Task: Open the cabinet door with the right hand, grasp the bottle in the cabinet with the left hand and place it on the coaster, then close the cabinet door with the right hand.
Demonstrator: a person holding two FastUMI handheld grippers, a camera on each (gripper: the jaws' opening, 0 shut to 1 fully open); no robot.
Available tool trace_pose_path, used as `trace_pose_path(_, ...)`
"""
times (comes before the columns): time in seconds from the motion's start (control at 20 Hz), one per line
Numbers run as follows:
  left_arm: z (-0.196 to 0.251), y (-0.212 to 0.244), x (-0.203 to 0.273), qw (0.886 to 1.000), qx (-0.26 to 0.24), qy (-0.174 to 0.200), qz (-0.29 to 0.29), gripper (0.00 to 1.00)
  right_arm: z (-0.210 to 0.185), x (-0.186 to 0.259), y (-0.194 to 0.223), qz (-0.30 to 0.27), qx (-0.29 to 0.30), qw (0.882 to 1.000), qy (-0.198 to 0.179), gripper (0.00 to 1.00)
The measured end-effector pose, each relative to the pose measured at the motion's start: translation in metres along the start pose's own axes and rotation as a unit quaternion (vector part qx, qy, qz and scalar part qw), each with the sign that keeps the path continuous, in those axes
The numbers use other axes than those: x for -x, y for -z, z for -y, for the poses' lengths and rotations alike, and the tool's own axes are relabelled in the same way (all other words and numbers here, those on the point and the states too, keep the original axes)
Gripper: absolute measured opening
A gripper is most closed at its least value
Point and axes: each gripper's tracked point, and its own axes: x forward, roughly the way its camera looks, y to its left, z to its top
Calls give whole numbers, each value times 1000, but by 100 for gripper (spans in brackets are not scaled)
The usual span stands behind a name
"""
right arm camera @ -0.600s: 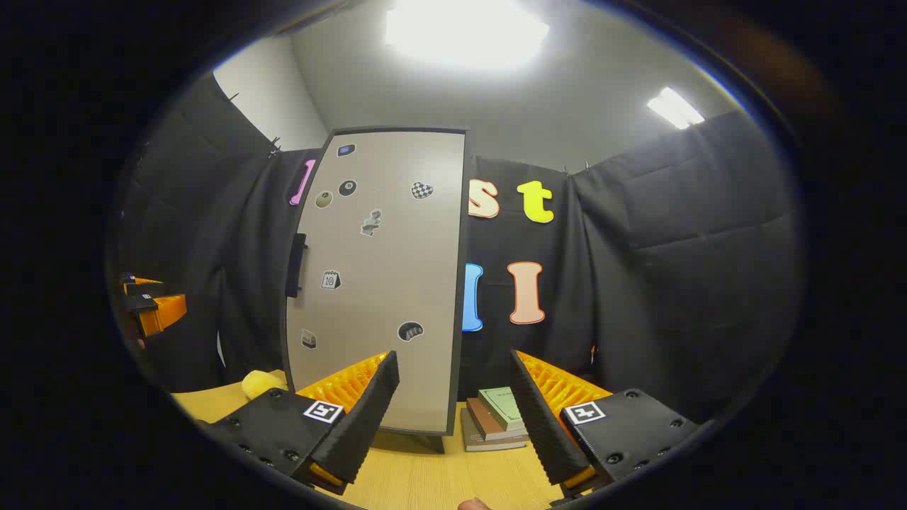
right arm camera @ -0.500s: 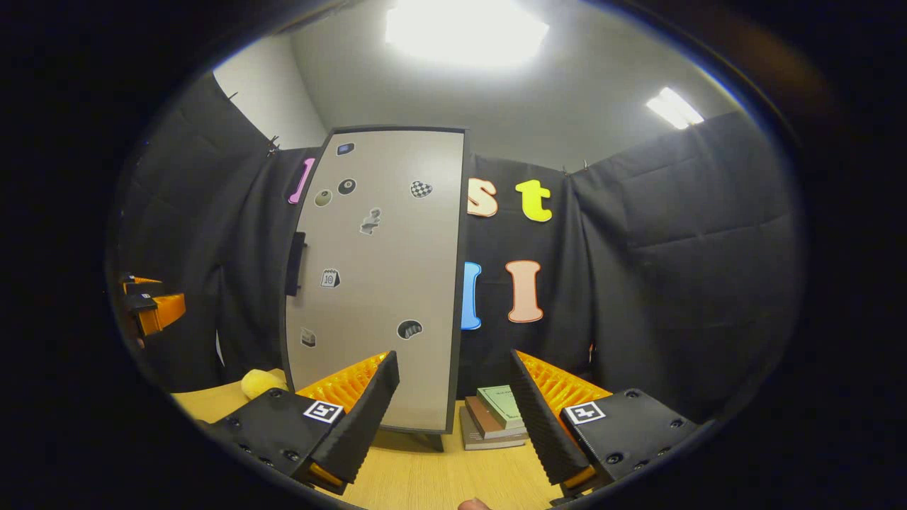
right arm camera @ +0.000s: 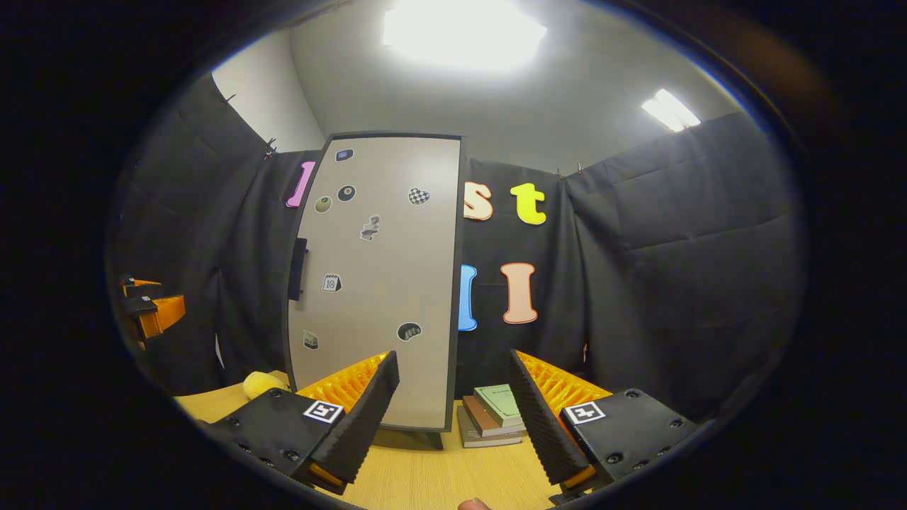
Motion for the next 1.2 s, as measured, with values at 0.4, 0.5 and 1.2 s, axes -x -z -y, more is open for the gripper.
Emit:
trace_pose_path(0.4,-5,-4,13,1000,-2,-6,1,71,-2,4,1,-7,-6,1000,-3,97)
trace_pose_path(0.5,-6,-5,13,1000,-3,-9,3,71,-2,1,2,-11,-7,1000,-3,97)
trace_pose_path(1.2,-47,6,-2,999,-13,-39,-3,72,-54,-48,-13,-11,-6,999,-41,98)
